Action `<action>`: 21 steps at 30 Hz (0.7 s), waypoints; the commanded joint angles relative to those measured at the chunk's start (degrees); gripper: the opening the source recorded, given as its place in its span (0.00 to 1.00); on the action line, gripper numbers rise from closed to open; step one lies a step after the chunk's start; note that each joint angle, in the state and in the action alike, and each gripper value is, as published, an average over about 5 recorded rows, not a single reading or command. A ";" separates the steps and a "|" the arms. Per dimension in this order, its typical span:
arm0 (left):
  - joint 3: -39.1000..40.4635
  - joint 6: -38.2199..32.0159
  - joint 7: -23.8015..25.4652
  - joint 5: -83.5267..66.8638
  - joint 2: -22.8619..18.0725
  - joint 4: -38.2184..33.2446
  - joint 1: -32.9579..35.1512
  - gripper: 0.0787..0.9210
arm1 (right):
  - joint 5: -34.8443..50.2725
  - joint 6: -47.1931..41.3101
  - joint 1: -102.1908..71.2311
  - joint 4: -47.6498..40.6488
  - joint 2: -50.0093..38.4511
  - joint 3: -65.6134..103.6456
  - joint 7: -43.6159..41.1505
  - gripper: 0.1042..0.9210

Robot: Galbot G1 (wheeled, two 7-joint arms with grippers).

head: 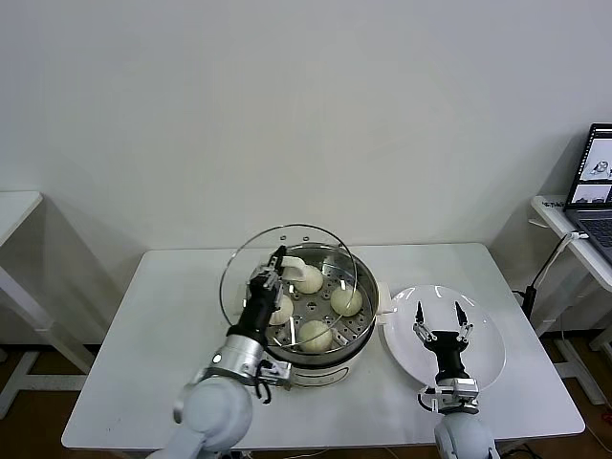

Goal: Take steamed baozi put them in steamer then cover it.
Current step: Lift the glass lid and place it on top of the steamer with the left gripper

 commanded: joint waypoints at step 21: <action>6.47 4.22 7.55 11.92 -6.65 7.86 -4.69 0.14 | -1.27 0.05 0.82 -2.53 0.55 0.18 -0.21 0.88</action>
